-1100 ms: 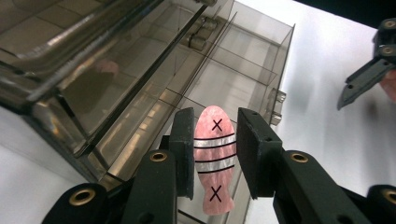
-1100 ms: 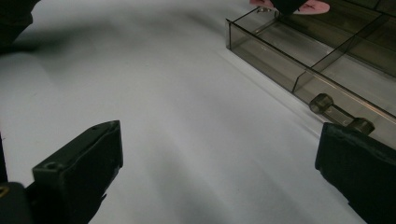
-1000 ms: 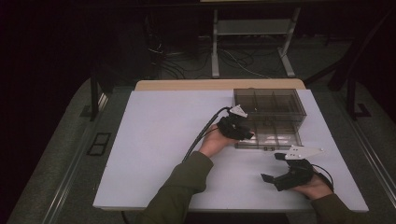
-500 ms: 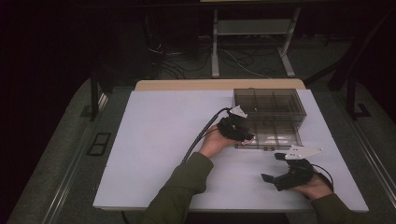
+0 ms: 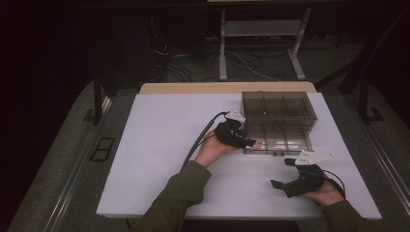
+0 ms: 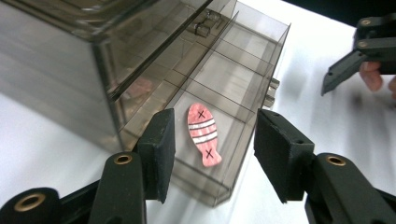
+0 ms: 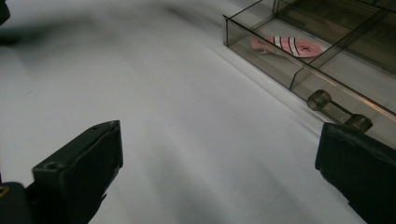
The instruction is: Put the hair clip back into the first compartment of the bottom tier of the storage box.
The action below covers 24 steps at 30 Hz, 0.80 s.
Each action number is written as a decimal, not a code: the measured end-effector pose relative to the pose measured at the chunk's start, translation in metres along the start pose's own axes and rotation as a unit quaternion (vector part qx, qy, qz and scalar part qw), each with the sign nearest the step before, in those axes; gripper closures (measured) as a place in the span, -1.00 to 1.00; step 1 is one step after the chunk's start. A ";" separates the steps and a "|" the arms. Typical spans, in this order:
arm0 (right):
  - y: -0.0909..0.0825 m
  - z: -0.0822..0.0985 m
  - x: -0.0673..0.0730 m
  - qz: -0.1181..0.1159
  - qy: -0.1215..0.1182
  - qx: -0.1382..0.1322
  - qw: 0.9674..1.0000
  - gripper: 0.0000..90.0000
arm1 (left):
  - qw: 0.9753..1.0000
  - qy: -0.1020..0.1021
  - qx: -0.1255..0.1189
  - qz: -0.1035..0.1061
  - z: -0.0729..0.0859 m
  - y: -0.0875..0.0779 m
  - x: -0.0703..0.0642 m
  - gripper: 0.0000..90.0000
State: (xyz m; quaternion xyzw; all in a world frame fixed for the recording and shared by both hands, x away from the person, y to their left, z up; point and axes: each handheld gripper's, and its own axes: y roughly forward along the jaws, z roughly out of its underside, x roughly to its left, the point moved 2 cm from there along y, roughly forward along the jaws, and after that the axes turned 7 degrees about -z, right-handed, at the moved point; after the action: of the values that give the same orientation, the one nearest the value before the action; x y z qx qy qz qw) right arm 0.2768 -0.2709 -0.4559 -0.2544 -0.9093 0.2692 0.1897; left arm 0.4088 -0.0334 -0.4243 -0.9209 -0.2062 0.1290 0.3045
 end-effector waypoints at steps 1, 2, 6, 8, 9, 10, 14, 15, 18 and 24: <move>0.000 0.000 0.000 0.001 0.000 0.000 1.000 -0.99 | 1.000 0.001 -0.005 0.000 0.001 -0.004 0.001 0.03; 0.000 0.000 0.000 0.001 0.001 0.000 1.000 -0.99 | 1.000 -0.002 -0.007 -0.001 0.001 -0.007 0.001 0.02; 0.000 0.000 0.000 0.002 0.001 -0.001 1.000 -0.99 | 1.000 -0.003 -0.015 -0.005 0.006 -0.021 0.001 -0.02; -0.001 0.000 0.000 0.003 0.001 -0.002 1.000 -0.99 | 1.000 -0.001 -0.017 -0.007 0.009 -0.027 0.001 -0.03; -0.001 0.000 -0.001 0.003 0.001 -0.002 1.000 -0.99 | 1.000 -0.004 -0.017 -0.008 0.011 -0.030 0.001 -0.04; -0.001 0.000 -0.001 0.004 0.001 -0.001 1.000 -0.99 | 1.000 -0.003 -0.017 -0.009 0.013 -0.032 0.001 -0.05; -0.001 0.000 -0.001 0.004 0.001 -0.001 1.000 -0.99 | 1.000 -0.003 -0.020 -0.015 0.020 -0.043 0.001 -0.07; -0.001 0.000 0.000 0.004 0.001 -0.001 1.000 -0.99 | 1.000 -0.003 -0.023 -0.018 0.022 -0.045 0.001 -0.09; 0.000 0.000 0.000 0.004 0.001 -0.002 1.000 -0.99 | 0.999 -0.006 -0.028 -0.022 0.027 -0.054 0.001 -0.13; -0.001 -0.001 0.001 0.004 -0.001 -0.004 1.000 -0.99 | 0.999 -0.010 -0.034 -0.032 0.040 -0.068 0.002 -0.22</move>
State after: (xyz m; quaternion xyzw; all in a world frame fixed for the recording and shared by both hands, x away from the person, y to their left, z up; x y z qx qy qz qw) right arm 0.2764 -0.2709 -0.4550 -0.2581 -0.9098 0.2662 0.1863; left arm 0.3754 0.0379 -0.4140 -0.9224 -0.2431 0.1214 0.2744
